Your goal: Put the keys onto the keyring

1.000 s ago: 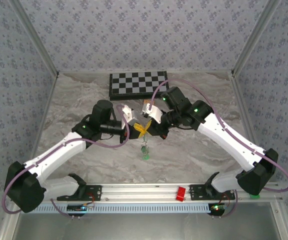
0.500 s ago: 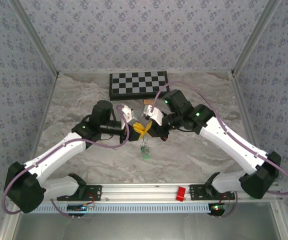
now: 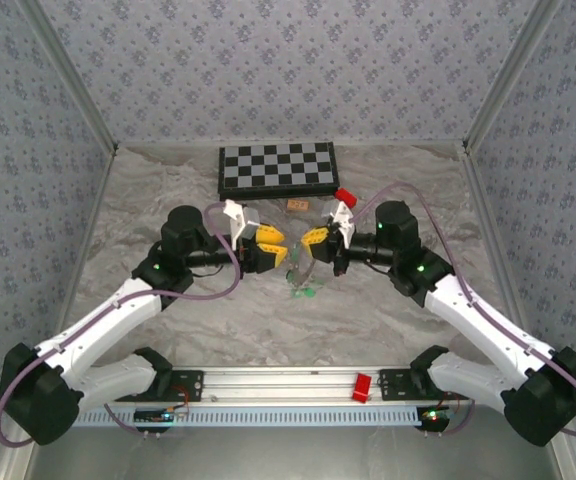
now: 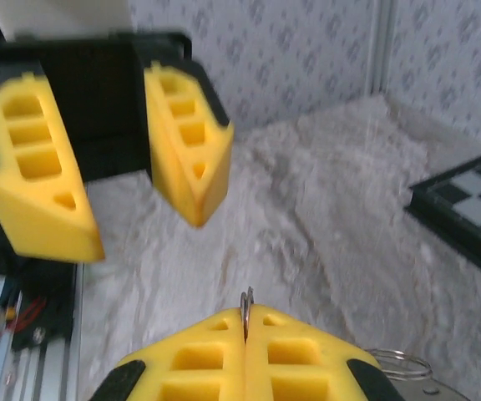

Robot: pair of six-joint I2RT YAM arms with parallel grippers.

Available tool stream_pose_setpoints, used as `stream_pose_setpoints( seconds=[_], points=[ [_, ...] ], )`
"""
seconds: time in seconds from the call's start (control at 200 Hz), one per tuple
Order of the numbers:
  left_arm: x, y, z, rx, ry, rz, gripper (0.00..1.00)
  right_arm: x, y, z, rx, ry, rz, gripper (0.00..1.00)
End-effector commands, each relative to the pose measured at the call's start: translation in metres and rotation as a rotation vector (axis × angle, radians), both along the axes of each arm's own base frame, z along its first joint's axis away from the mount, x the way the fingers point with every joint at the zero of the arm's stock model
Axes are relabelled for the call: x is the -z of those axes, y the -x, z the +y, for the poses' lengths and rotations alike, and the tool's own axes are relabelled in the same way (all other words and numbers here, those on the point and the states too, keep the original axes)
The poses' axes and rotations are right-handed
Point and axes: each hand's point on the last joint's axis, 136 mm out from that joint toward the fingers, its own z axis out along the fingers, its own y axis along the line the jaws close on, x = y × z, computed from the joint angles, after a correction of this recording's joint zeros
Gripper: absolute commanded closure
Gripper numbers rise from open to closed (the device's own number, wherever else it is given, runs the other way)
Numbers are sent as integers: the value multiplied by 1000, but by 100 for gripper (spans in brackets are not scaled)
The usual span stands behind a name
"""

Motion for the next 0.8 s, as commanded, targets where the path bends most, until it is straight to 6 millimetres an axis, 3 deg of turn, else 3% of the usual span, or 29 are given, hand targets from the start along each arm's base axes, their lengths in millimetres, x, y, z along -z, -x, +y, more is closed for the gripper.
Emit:
stream_pose_setpoints(
  seconds=[0.0,0.23,0.46,0.795],
  points=[
    [-16,-13,1,-54,61,8,63,-54,1,2,-25,-211,-146,100],
    [-23,-26,6,-103,94,30,63,-73,-2,-3,-59,-317,-169,100],
    [-23,-38,3,-128,107,53,63,-77,3,-5,-113,-355,-144,100],
    [-40,-25,-3,-37,160,40,63,-71,4,2,-157,-340,-104,100]
  ],
)
